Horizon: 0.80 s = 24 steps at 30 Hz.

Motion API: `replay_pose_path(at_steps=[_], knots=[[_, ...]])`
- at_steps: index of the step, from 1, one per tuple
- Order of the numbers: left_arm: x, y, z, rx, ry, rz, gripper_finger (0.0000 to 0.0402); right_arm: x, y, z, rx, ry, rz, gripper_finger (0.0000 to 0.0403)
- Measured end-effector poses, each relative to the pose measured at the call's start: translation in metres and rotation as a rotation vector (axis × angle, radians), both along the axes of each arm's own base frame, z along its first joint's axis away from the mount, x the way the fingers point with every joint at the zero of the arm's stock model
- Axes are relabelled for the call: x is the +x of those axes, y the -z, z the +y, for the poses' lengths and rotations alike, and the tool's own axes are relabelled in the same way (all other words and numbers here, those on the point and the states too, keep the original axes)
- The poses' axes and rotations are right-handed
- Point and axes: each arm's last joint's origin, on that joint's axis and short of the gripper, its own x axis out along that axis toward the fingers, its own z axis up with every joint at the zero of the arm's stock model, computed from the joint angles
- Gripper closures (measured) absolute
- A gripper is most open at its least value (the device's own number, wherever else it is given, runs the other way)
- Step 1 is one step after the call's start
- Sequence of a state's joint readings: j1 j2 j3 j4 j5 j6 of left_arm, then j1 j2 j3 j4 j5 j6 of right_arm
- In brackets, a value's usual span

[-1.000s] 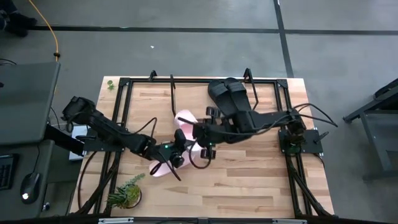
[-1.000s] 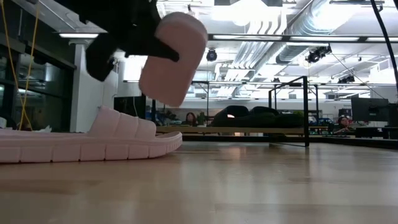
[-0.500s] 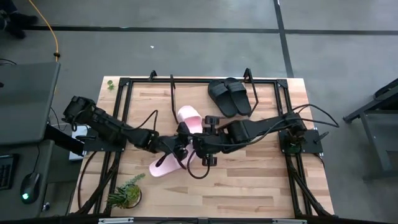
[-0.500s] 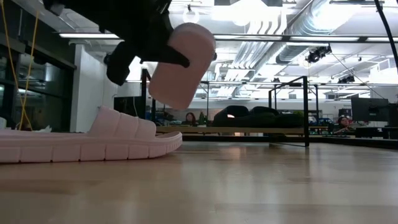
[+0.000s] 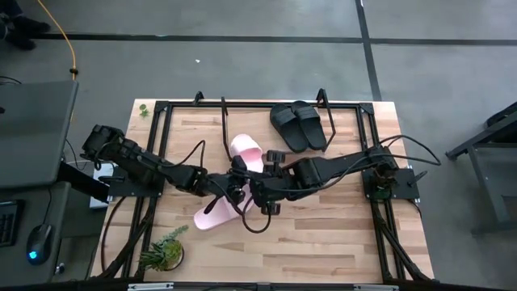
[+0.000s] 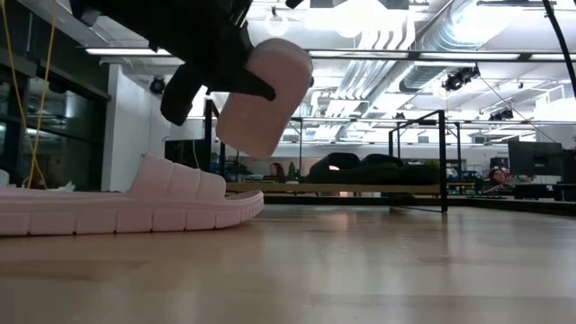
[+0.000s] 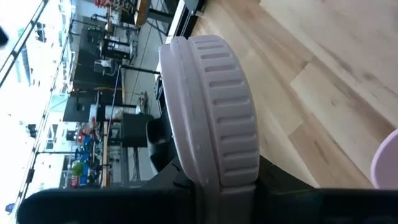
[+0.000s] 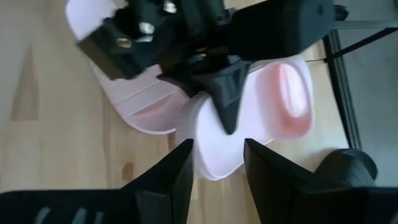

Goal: Pick and place slides into the shelf
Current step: Put the right pink slide on the shelf

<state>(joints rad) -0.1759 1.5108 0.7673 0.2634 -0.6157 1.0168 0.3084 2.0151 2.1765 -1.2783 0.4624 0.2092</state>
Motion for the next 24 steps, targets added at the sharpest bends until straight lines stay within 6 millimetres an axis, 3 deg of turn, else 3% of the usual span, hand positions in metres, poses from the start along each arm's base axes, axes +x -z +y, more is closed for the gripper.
replay_pose_path(at_steps=[10, 15, 19, 24], knots=[[-0.006, -0.001, -0.033, 0.042, 0.113, 0.011, 0.0351, -0.001, -0.002, -0.012, -0.055, 0.048, 0.000, 0.0272], [-0.015, -0.005, -0.056, 0.055, 0.167, -0.002, 0.0351, -0.004, -0.015, -0.018, -0.047, 0.048, -0.057, 0.0272], [-0.027, -0.021, -0.072, 0.017, 0.199, -0.078, 0.0351, -0.006, -0.029, -0.015, -0.034, -0.025, -0.129, 0.0272], [-0.053, -0.056, -0.090, -0.113, 0.267, -0.237, 0.0351, -0.006, -0.043, -0.004, -0.001, -0.162, -0.216, 0.0272]])
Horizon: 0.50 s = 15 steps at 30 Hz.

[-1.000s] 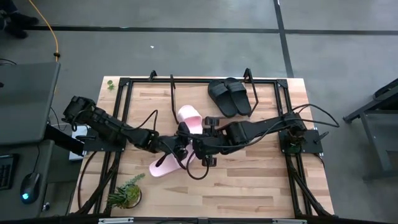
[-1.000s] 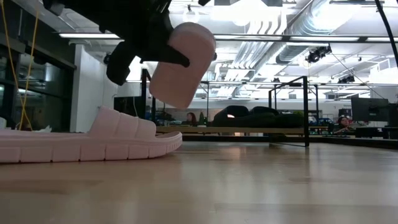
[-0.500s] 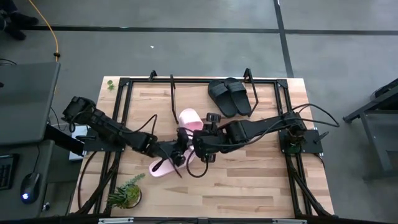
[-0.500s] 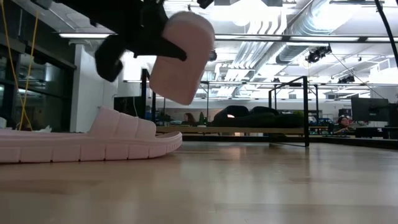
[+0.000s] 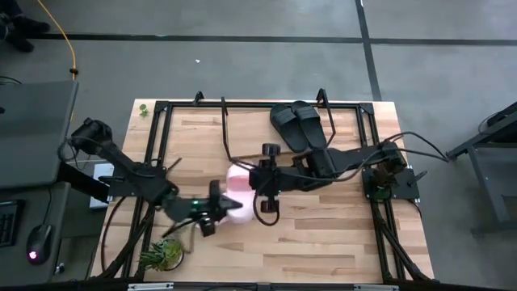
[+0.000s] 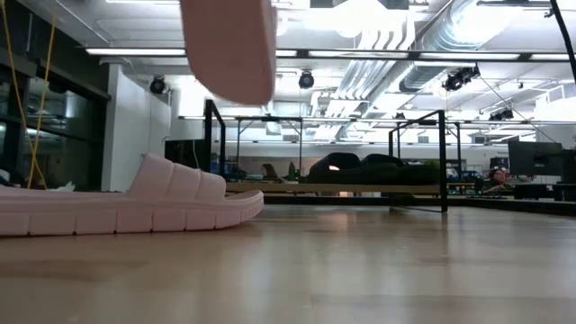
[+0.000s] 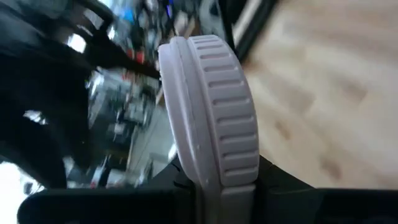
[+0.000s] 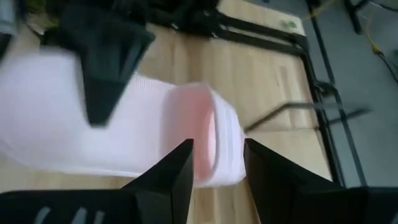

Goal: Pick and place slides into the shelf
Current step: Put the right pink slide on the shelf

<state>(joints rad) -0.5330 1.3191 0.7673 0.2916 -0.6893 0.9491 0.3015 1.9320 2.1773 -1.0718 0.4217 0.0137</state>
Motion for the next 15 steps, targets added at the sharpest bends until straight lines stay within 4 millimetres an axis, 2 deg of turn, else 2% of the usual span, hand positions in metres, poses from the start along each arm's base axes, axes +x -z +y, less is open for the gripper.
replay_pose_path(at_steps=[8, 15], knots=[[-0.047, -0.039, -0.025, -0.098, 0.178, -0.131, 0.0351, -0.001, -0.001, 0.017, -0.055, -0.115, -0.014, 0.0272], [-0.080, -0.062, -0.038, -0.164, 0.273, -0.233, 0.0351, -0.005, -0.004, 0.034, -0.112, -0.209, -0.037, 0.0272]])
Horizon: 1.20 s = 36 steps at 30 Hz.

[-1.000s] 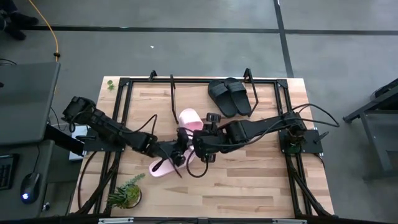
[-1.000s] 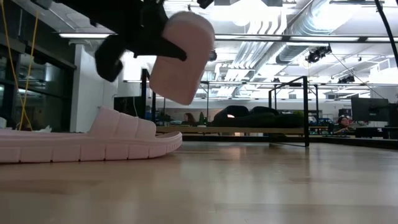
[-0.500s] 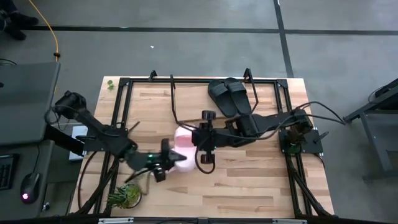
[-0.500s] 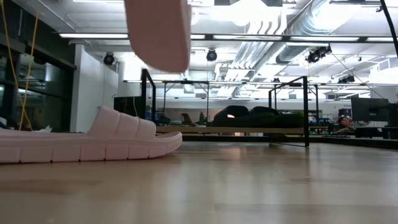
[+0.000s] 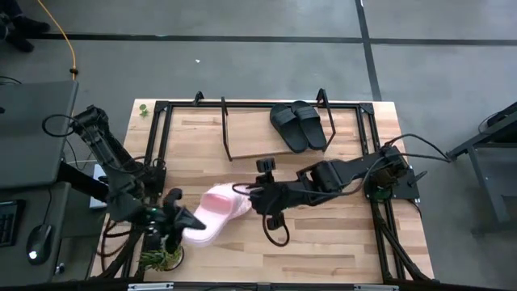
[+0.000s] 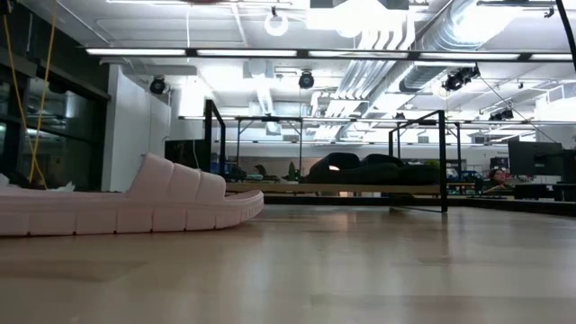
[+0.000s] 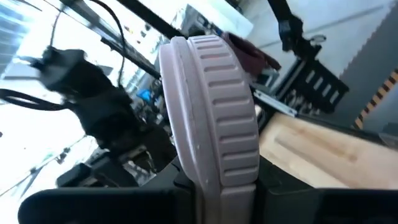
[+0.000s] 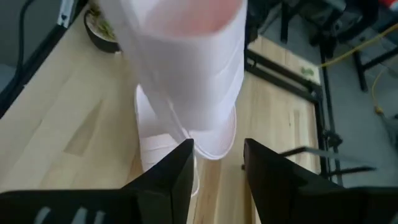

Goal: Pick and place slides into the shelf
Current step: Put the right pink slide on the shelf

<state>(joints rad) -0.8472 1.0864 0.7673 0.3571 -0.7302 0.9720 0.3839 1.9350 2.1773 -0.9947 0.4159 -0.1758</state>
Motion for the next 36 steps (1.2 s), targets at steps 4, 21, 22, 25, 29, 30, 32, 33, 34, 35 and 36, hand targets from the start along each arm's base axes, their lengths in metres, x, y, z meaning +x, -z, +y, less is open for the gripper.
replay_pose_path(at_steps=[4, 21, 22, 25, 29, 30, 32, 33, 34, 35, 36], knots=[[-0.011, -0.007, -0.006, -0.011, 0.010, -0.049, 0.0352, -0.002, -0.003, 0.012, -0.083, -0.051, -0.036, 0.0272], [-0.023, -0.028, -0.014, -0.118, 0.199, -0.221, 0.0352, 0.003, -0.016, 0.023, -0.230, -0.155, -0.173, 0.0272], [-0.023, -0.029, -0.014, -0.123, 0.213, -0.235, 0.0352, 0.003, -0.017, 0.023, -0.231, -0.157, -0.183, 0.0272], [-0.024, -0.033, -0.014, -0.120, 0.241, -0.275, 0.0352, 0.004, -0.018, 0.023, -0.234, -0.163, -0.190, 0.0272], [-0.025, -0.035, -0.013, -0.116, 0.239, -0.298, 0.0352, 0.005, -0.018, 0.022, -0.226, -0.167, -0.188, 0.0272], [-0.025, -0.035, -0.013, -0.115, 0.239, -0.297, 0.0352, 0.005, -0.018, 0.022, -0.223, -0.170, -0.190, 0.0272], [-0.025, -0.034, -0.014, -0.114, 0.239, -0.296, 0.0352, 0.005, -0.019, 0.022, -0.219, -0.168, -0.199, 0.0272], [-0.025, -0.034, -0.014, -0.113, 0.239, -0.296, 0.0352, 0.006, -0.019, 0.022, -0.216, -0.168, -0.208, 0.0272], [-0.025, -0.034, -0.014, -0.113, 0.239, -0.296, 0.0352, 0.006, -0.020, 0.022, -0.212, -0.174, -0.216, 0.0272], [-0.025, -0.034, -0.014, -0.113, 0.239, -0.296, 0.0352, 0.007, -0.021, 0.023, -0.209, -0.181, -0.226, 0.0272], [-0.025, -0.034, -0.014, -0.113, 0.239, -0.296, 0.0352, 0.007, -0.022, 0.023, -0.204, -0.193, -0.234, 0.0273]])
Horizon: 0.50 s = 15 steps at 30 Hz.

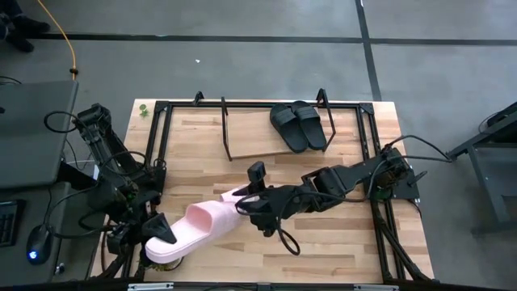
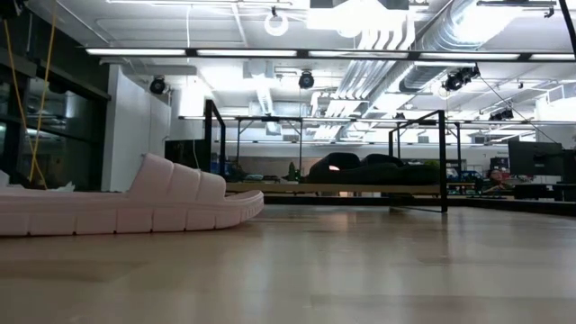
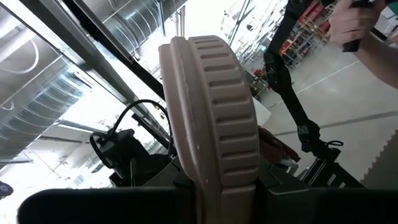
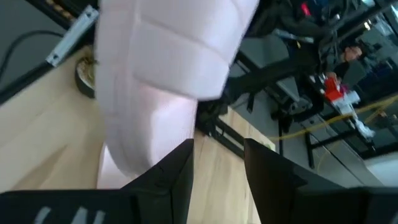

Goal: Pick and place slides into the shelf
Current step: Put the right pink slide on the shelf

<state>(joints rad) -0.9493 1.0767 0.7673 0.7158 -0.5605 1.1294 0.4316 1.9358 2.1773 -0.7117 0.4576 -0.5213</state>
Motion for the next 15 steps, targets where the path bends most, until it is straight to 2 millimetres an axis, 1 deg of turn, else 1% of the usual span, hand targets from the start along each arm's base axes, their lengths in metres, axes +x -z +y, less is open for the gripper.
replay_pose_path(at_steps=[9, 11, 15], knots=[[0.000, 0.000, 0.000, 0.002, 0.000, -0.001, 0.0352, 0.003, -0.005, 0.004, 0.033, -0.091, -0.053, 0.0273], [0.000, 0.000, 0.000, 0.015, 0.007, -0.009, 0.0352, 0.008, -0.003, 0.006, 0.041, -0.112, -0.064, 0.0273], [0.000, 0.000, -0.001, 0.020, 0.020, -0.014, 0.0352, 0.021, 0.009, 0.013, 0.015, -0.151, -0.071, 0.0273]])
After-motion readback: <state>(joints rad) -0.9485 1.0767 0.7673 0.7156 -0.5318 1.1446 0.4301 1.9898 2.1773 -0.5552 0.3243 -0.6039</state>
